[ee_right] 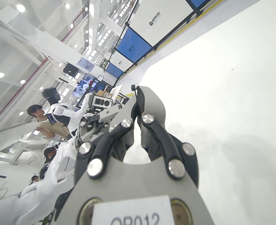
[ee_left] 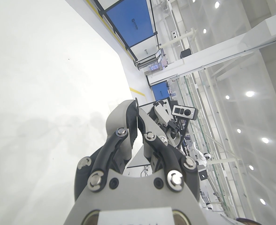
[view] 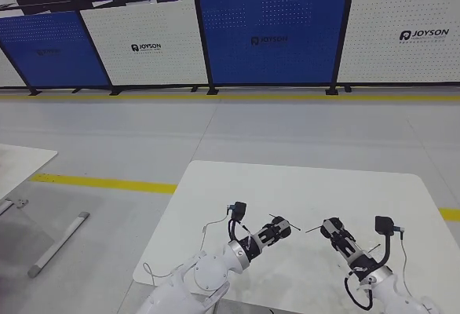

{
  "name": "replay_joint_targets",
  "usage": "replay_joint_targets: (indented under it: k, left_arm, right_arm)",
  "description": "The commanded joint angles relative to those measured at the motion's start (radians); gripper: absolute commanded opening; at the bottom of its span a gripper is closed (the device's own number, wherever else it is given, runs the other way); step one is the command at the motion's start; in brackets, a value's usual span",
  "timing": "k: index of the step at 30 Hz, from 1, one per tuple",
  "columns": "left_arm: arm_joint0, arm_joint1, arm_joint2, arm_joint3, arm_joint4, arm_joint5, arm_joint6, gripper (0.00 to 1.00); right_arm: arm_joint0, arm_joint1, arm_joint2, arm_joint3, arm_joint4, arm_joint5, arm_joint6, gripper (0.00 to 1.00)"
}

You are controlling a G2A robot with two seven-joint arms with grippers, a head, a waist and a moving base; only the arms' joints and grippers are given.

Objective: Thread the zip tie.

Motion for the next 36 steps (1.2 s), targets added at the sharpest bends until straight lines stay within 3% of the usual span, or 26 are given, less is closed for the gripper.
replay_joint_targets:
  k: [1, 6, 13, 16, 25, 31, 36]
  left_arm:
    - [0.000, 0.000, 0.000, 0.000, 0.000, 0.000, 0.000, 0.00]
    - [0.000, 0.000, 0.000, 0.000, 0.000, 0.000, 0.000, 0.00]
    - [0.000, 0.000, 0.000, 0.000, 0.000, 0.000, 0.000, 0.00]
    - [0.000, 0.000, 0.000, 0.000, 0.000, 0.000, 0.000, 0.00]
    - [0.000, 0.000, 0.000, 0.000, 0.000, 0.000, 0.000, 0.00]
    - [0.000, 0.000, 0.000, 0.000, 0.000, 0.000, 0.000, 0.00]
    - [0.000, 0.000, 0.000, 0.000, 0.000, 0.000, 0.000, 0.00]
  right_arm:
    - [0.000, 0.000, 0.000, 0.000, 0.000, 0.000, 0.000, 0.00]
    - [0.008, -0.003, -0.004, 0.013, -0.033, -0.011, -0.004, 0.00]
    - [0.004, -0.013, -0.018, 0.040, -0.131, -0.091, -0.099, 0.00]
    - [-0.003, -0.019, -0.033, 0.041, -0.193, -0.082, -0.157, 0.00]
    - [-0.003, -0.019, -0.033, 0.041, -0.193, -0.082, -0.157, 0.00]
    - [-0.001, -0.028, -0.031, 0.043, -0.113, -0.078, -0.152, 0.00]
    - [-0.009, -0.043, -0.044, 0.037, 0.012, -0.007, -0.148, 0.00]
